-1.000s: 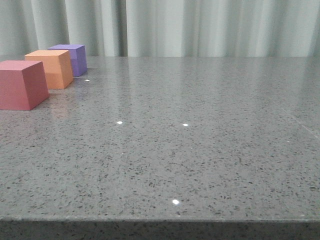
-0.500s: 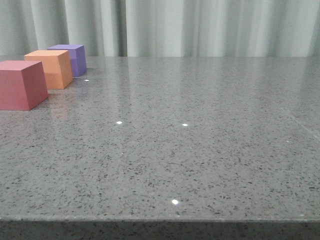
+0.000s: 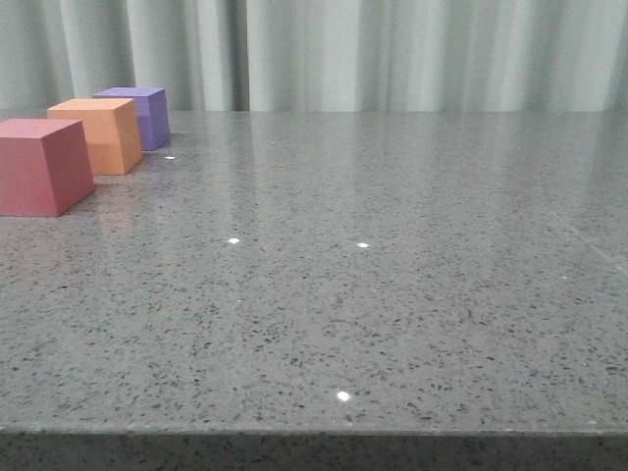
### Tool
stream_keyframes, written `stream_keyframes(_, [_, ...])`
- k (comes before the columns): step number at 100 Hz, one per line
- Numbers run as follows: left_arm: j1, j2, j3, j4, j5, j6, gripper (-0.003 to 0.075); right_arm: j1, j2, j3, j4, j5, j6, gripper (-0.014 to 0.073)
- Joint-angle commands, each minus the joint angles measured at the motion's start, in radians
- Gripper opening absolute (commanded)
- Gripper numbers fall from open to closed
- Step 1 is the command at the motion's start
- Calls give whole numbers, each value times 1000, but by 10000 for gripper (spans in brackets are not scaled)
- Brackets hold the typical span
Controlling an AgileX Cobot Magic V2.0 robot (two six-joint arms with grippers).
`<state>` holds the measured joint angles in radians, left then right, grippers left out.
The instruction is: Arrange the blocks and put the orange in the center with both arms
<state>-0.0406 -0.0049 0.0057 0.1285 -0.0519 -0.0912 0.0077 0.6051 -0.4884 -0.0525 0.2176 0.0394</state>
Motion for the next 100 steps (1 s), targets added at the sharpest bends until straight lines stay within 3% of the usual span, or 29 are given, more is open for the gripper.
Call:
stream_keyframes(1, [-8,-32,42,1,-87,-7,-20,-6,-1,-26,-9,-68,-9,-88])
stream_keyframes(63, [-8,-32,42,1,-87,-7,-20,3,-48,-17,-21,-87,-8,-88])
stream_keyframes(100, [-8,-32,42,1,-87,-7,-20,44,-320,283,-21,-381,-8,-88])
